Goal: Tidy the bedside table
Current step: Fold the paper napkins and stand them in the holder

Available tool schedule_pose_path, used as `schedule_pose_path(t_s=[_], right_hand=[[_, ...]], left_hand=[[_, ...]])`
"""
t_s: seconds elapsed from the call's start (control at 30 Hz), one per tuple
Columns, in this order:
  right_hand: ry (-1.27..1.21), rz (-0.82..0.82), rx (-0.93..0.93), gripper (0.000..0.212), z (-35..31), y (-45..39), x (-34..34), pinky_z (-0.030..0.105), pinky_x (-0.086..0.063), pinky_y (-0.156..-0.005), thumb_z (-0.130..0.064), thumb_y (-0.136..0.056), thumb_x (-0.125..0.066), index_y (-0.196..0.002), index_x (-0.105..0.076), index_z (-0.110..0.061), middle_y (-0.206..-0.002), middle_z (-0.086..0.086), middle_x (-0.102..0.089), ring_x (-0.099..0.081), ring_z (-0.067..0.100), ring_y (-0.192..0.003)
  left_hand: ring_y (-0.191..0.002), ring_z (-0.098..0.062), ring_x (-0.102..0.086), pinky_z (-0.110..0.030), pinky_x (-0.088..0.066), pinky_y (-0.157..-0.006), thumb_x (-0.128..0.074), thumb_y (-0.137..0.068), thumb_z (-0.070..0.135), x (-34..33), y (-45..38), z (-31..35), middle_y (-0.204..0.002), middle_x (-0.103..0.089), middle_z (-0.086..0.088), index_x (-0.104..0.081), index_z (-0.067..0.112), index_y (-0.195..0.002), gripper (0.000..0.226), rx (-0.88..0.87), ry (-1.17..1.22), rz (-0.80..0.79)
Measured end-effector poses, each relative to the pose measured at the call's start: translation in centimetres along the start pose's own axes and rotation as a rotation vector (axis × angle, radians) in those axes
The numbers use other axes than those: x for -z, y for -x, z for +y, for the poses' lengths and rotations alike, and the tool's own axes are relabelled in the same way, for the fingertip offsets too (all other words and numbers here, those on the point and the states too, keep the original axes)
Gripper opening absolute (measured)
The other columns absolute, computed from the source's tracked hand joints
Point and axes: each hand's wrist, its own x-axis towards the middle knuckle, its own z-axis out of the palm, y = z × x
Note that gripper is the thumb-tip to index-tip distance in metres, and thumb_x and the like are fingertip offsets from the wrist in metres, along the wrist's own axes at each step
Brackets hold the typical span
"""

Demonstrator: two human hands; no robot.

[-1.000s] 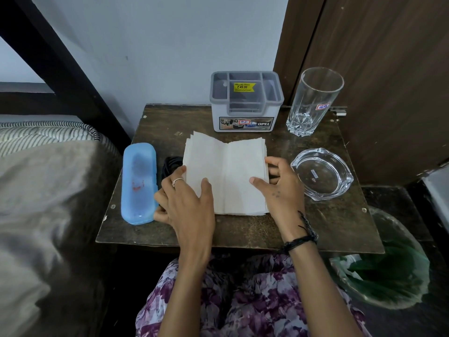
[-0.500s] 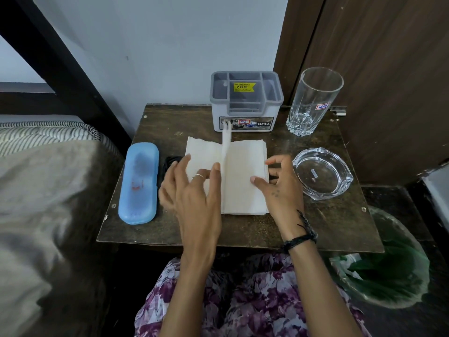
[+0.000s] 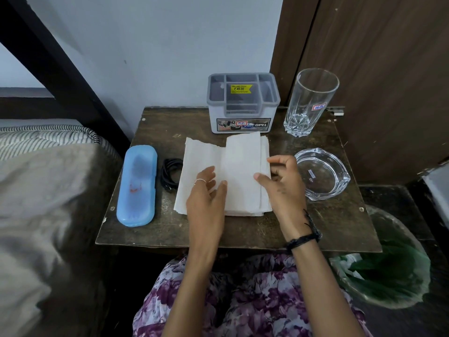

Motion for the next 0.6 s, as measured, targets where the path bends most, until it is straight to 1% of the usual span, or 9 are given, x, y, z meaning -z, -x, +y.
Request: schedule_pose_path(t_s=[0.1,0.2,0.27,0.33,0.4,0.47,0.53,0.57,0.6], right_hand=[[-0.237,-0.082,-0.084,0.043,-0.4,0.1,0.5,0.020,-0.048,-0.070,-0.001,-0.082,-0.063,-0.115,-0.042,-0.019,-0.089,0.000,-0.065,-0.063,0.012,-0.079],[-0.150,-0.175,-0.083,0.049,-0.6,0.3,0.2,0.027,-0.051,-0.078,-0.008,-0.084,-0.062,-0.127,-0.041,-0.019,-0.101,0.000,-0.065,-0.062,0.010,-0.087],[-0.071,-0.152,-0.025,0.046,-0.7,0.5,-0.1,0.032,-0.050,-0.087,-0.016,-0.085,-0.063,-0.128,-0.045,-0.018,-0.114,0.001,-0.062,-0.060,0.012,-0.097],[-0.093,-0.166,0.009,0.041,-1.0,0.8,-0.4,0.031,-0.048,-0.089,-0.022,-0.087,-0.061,-0.126,-0.048,-0.020,-0.118,0.000,-0.060,-0.058,0.013,-0.105],[-0.142,-0.281,0.007,0.036,-1.3,1.3,-0.7,0.028,-0.048,-0.087,-0.025,-0.088,-0.055,-0.123,-0.049,-0.021,-0.114,-0.003,-0.063,-0.059,0.015,-0.103],[-0.102,-0.367,0.042,0.041,-1.6,1.8,-1.1,0.032,-0.049,-0.086,-0.031,-0.082,-0.046,-0.120,-0.050,-0.019,-0.109,-0.004,-0.064,-0.060,0.016,-0.101],[-0.109,-0.367,0.101,0.040,-1.6,1.9,-1.2,0.043,-0.049,-0.087,-0.029,-0.079,-0.042,-0.118,-0.050,-0.019,-0.105,-0.003,-0.065,-0.060,0.022,-0.101],[-0.130,-0.353,0.122,0.038,-1.6,1.9,-1.2,0.045,-0.049,-0.087,-0.027,-0.079,-0.043,-0.116,-0.049,-0.021,-0.105,-0.003,-0.064,-0.059,0.023,-0.101],[-0.135,-0.342,0.137,0.036,-1.6,1.8,-1.1,0.044,-0.050,-0.087,-0.025,-0.080,-0.044,-0.116,-0.047,-0.023,-0.106,-0.002,-0.063,-0.059,0.024,-0.101]], left_hand=[[-0.096,-0.002,-0.060,-0.015,-0.047,-0.078,-0.053,-0.093,0.019,0.1,-0.3,0.1,-0.115,-0.062,0.004,-0.047,0.021,-0.130,0.037,0.156,0.249,-0.104],[-0.093,-0.011,-0.068,-0.026,-0.056,-0.078,-0.052,-0.093,0.011,-0.3,0.1,0.6,-0.108,-0.070,0.000,-0.058,0.020,-0.116,0.025,0.223,0.447,-0.210],[-0.094,-0.014,-0.068,-0.029,-0.057,-0.079,-0.052,-0.092,0.009,-0.4,0.3,0.9,-0.107,-0.071,0.000,-0.059,0.022,-0.112,0.024,0.186,0.505,-0.208],[-0.096,-0.012,-0.067,-0.027,-0.057,-0.080,-0.052,-0.092,0.007,-0.5,0.3,1.1,-0.107,-0.070,0.003,-0.058,0.025,-0.110,0.026,0.117,0.535,-0.178],[-0.097,-0.010,-0.066,-0.022,-0.055,-0.080,-0.050,-0.093,0.008,-0.7,0.3,1.3,-0.107,-0.069,0.003,-0.057,0.023,-0.114,0.026,0.033,0.502,-0.152],[-0.096,-0.010,-0.065,-0.021,-0.053,-0.079,-0.049,-0.094,0.011,-0.8,0.5,1.6,-0.103,-0.069,0.002,-0.057,0.014,-0.119,0.026,-0.043,0.435,-0.137],[-0.092,-0.011,-0.065,-0.022,-0.053,-0.078,-0.049,-0.094,0.012,-0.8,0.5,1.7,-0.096,-0.070,0.006,-0.058,0.008,-0.119,0.026,-0.088,0.434,-0.137],[-0.092,-0.011,-0.065,-0.024,-0.054,-0.078,-0.049,-0.093,0.011,-0.7,0.4,1.7,-0.094,-0.070,0.008,-0.058,0.008,-0.117,0.026,-0.098,0.441,-0.134],[-0.094,-0.012,-0.065,-0.026,-0.054,-0.080,-0.050,-0.093,0.012,-0.5,0.3,1.6,-0.095,-0.070,0.006,-0.058,0.009,-0.117,0.025,-0.105,0.430,-0.131]])
